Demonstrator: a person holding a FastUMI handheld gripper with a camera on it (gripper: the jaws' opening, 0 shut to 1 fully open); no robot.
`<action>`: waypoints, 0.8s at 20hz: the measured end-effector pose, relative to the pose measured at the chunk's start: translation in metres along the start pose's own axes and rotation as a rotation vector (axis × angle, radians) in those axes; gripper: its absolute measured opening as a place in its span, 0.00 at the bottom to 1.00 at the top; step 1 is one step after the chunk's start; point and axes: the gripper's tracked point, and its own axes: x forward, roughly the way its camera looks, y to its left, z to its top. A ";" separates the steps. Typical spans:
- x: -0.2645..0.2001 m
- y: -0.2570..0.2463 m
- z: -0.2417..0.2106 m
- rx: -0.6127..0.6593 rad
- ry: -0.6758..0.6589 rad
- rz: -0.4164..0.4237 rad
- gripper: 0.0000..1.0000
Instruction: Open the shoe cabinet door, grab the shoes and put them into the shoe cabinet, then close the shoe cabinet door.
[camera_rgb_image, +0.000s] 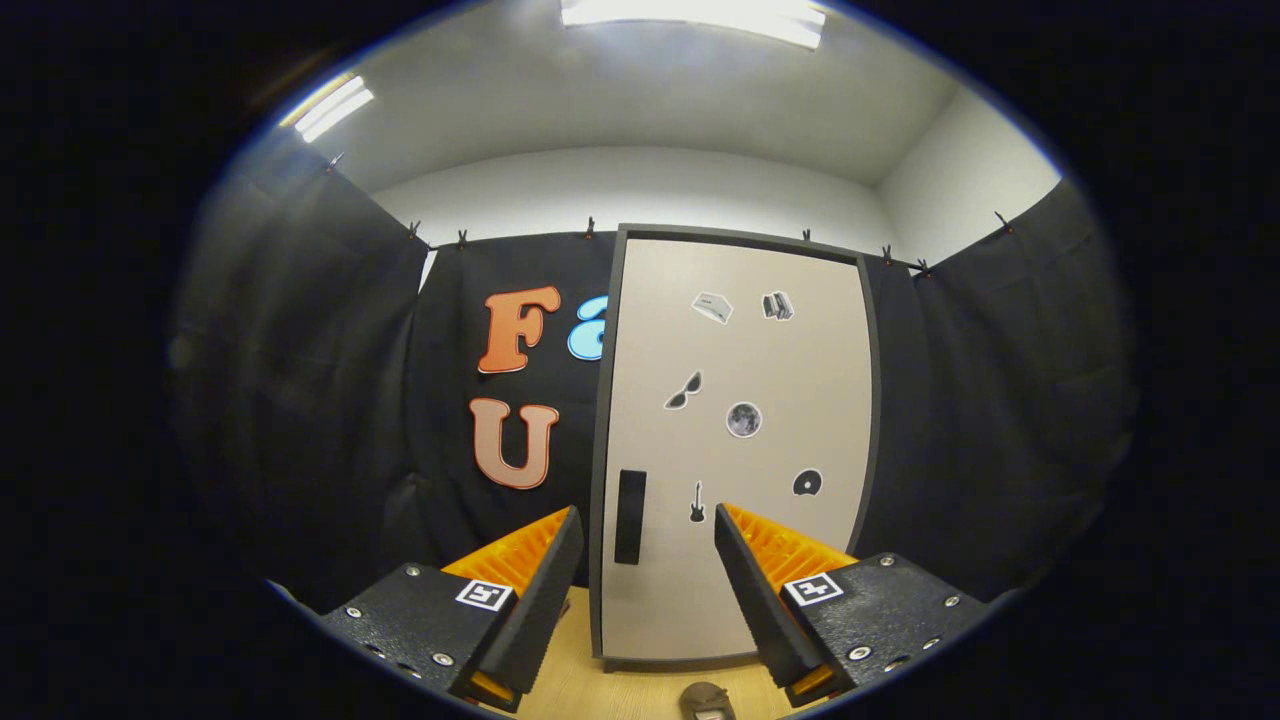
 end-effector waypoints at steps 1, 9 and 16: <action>0.008 0.004 0.000 0.001 0.002 -0.002 0.84; 0.068 0.004 -0.019 0.008 0.018 0.027 0.84; 0.131 0.016 -0.052 0.048 0.058 0.070 0.80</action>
